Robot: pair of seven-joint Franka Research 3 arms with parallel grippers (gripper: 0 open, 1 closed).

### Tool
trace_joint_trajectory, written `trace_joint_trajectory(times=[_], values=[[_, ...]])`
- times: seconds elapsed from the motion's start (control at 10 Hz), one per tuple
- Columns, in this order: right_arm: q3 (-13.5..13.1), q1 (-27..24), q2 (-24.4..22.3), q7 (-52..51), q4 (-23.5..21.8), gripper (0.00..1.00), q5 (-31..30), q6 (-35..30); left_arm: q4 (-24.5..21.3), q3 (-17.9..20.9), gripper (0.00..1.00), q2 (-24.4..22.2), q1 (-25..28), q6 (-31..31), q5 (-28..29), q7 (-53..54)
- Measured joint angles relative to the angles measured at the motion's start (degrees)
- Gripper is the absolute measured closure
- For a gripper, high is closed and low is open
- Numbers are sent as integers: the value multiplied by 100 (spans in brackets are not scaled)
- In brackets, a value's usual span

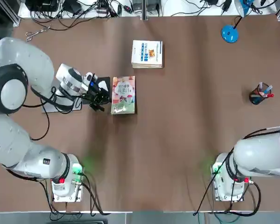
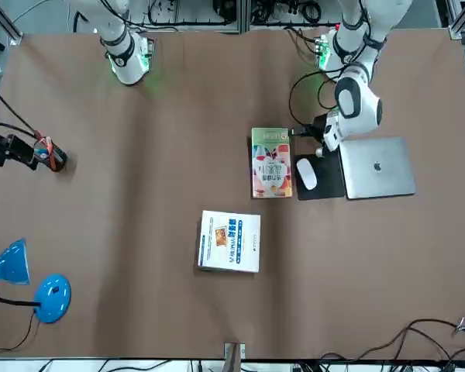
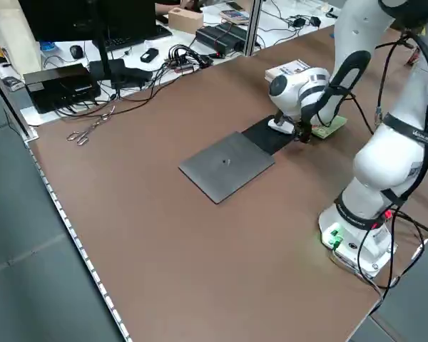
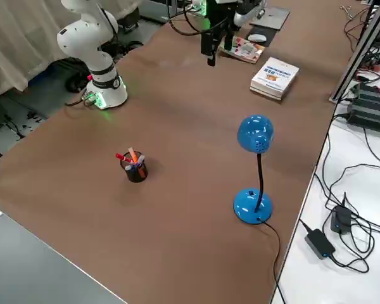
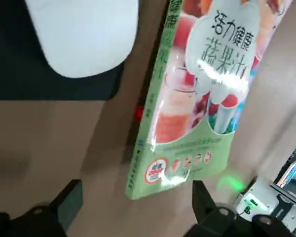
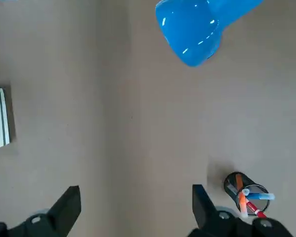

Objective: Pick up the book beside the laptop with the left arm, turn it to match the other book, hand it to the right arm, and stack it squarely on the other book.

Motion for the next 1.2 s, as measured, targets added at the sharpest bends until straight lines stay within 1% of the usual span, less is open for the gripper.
trace_joint_trajectory(times=[0.3, 0.4, 0.7, 0.8, 1.1, 1.2], values=[[23, 4, 182, -8, -3, 0, 1, 13, 6, -68, 2, 248, -3, 2, -413, 61], [30, 10, 228, -11, -3, 0, 1, 25, 23, -82, 4, 333, -3, 4, -534, 149], [59, 58, 249, -11, -2, 0, 1, 98, 203, -266, 6, 584, -2, 74, -808, 174], [60, 59, 251, -11, -2, 0, 1, 95, 262, -350, 6, 644, -4, 127, -861, 174], [67, 132, 252, -9, -2, 0, 1, 53, 399, -392, 7, 766, -5, 137, -867, 172], [67, 137, 252, -8, -2, 0, 1, 60, 454, -398, 8, 848, -5, 137, -868, 172]])
